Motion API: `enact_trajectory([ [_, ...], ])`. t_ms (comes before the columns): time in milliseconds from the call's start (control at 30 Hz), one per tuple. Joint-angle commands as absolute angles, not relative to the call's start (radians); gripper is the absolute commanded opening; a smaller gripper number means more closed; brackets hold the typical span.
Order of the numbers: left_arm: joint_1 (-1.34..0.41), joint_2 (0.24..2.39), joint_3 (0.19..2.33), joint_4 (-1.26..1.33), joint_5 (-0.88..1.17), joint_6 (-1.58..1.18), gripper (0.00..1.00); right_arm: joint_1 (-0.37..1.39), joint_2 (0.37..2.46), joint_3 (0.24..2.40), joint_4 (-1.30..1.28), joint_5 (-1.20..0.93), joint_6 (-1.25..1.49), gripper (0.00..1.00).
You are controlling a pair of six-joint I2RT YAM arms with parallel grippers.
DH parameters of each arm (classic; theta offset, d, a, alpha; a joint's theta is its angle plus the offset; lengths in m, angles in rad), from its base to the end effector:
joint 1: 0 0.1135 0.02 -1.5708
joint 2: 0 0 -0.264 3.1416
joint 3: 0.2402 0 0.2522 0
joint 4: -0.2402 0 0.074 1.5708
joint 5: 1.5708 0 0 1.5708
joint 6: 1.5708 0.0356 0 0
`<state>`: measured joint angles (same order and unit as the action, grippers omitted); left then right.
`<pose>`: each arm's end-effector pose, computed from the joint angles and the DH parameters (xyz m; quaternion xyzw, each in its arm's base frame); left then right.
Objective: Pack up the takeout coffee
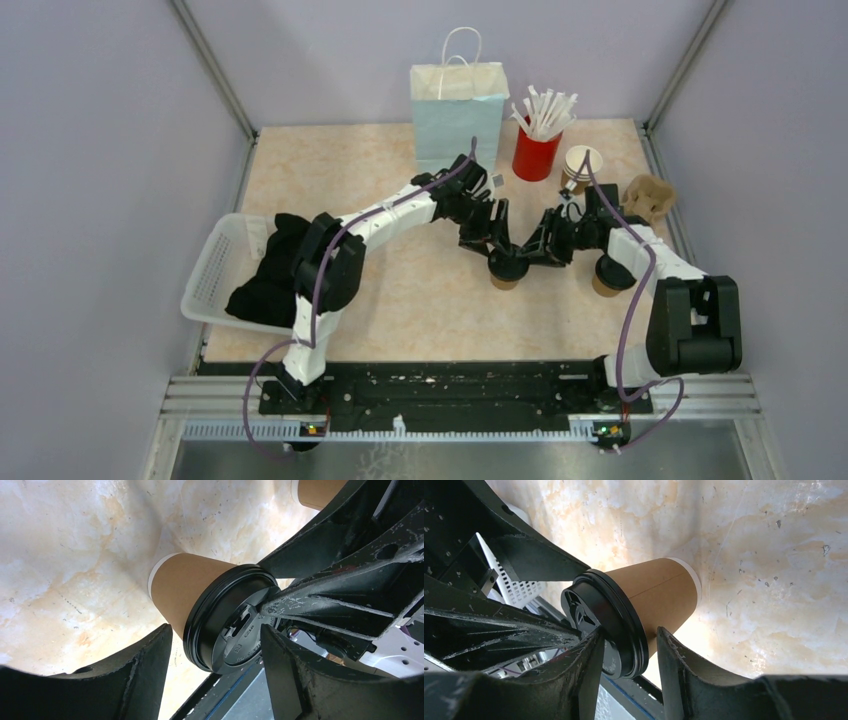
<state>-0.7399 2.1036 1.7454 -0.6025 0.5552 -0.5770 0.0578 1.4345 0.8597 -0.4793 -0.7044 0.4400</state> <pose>0.3302 -0.3269 0.2258 0.1567 0.9076 -0.3835 0.0685 0.2705 0.0387 0.2043 0.0858 0.9077 0.3823 0.1503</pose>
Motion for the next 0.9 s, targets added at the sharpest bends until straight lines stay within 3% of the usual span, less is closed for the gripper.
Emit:
enact_trajectory([
  [0,-0.731,2.054,1.765,-0.615,0.551,-0.568,0.73,0.040,1.399,0.861,-0.433,-0.723,0.455,0.43],
  [333,-0.696,1.963,1.528,-0.458,0.657,-0.674,0.71,0.033,1.402,0.814,-0.394,-0.766,0.462,0.42],
  [767,-0.696,1.993,1.432,-0.421,0.623,-0.680,0.58,-0.051,1.441,0.659,-0.271,-0.856,0.505,0.44],
  [867,-0.697,1.986,1.436,-0.435,0.612,-0.670,0.58,-0.051,1.387,0.714,-0.359,-0.843,0.484,0.53],
])
